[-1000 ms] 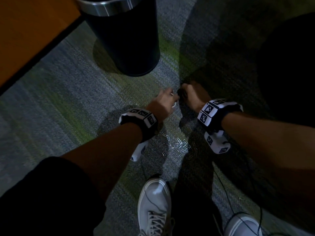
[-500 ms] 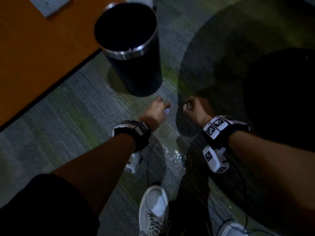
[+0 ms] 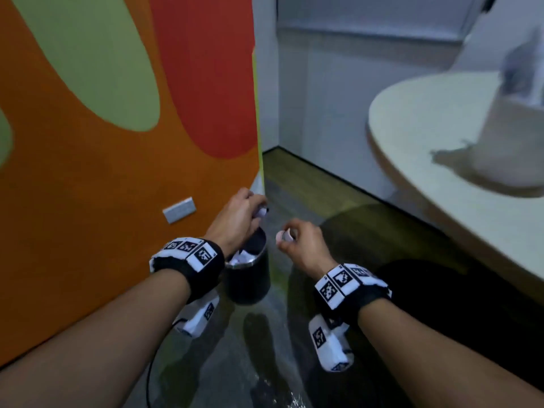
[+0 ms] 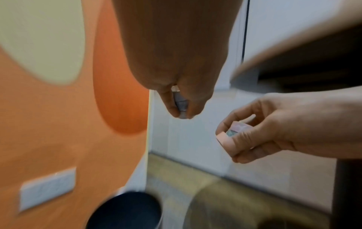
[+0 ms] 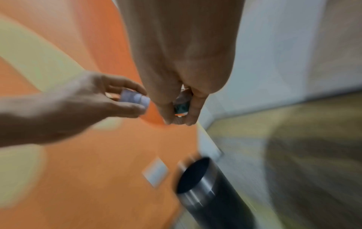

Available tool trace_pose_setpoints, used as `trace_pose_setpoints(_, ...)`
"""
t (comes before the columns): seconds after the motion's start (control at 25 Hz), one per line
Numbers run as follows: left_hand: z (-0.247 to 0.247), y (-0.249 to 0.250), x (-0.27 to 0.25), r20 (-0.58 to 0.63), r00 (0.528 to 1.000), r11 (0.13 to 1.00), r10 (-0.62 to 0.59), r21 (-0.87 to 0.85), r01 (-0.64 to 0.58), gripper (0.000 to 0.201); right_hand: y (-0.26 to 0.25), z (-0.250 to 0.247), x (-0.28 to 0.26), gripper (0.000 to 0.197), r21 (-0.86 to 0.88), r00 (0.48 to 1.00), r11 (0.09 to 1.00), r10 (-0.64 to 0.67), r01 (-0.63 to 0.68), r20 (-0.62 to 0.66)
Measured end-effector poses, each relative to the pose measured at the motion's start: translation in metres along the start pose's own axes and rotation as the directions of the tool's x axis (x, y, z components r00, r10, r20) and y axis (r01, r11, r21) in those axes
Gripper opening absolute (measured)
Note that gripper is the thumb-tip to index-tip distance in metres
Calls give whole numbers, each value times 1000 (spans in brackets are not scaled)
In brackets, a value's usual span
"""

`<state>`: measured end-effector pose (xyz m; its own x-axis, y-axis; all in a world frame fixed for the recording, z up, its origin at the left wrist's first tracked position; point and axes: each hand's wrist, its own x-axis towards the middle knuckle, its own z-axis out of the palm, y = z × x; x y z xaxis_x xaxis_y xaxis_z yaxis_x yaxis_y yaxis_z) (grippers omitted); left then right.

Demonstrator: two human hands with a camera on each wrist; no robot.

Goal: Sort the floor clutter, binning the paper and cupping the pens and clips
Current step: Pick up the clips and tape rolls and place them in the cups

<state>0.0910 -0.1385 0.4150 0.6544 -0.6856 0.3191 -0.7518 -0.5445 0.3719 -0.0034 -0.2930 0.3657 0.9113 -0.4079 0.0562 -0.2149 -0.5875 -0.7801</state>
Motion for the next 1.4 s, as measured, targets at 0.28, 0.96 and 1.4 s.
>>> trace_pose_setpoints(0.28,-148,145,32,-364,930,983,59,-139,-116,30,-158,-188,-70,23,-63,917,959,-282,275,-282)
trace_pose_setpoints(0.96,-98,363,114,-201,965,930,169,-292,-224,38,-143,-425,-73,31,-783,997,621,-70,34,-13)
trace_pose_setpoints(1.4,-91,376,142,93,968,958,233,-193,-212,41,-132,-423,-42,15,-830,996,557,69,4,51)
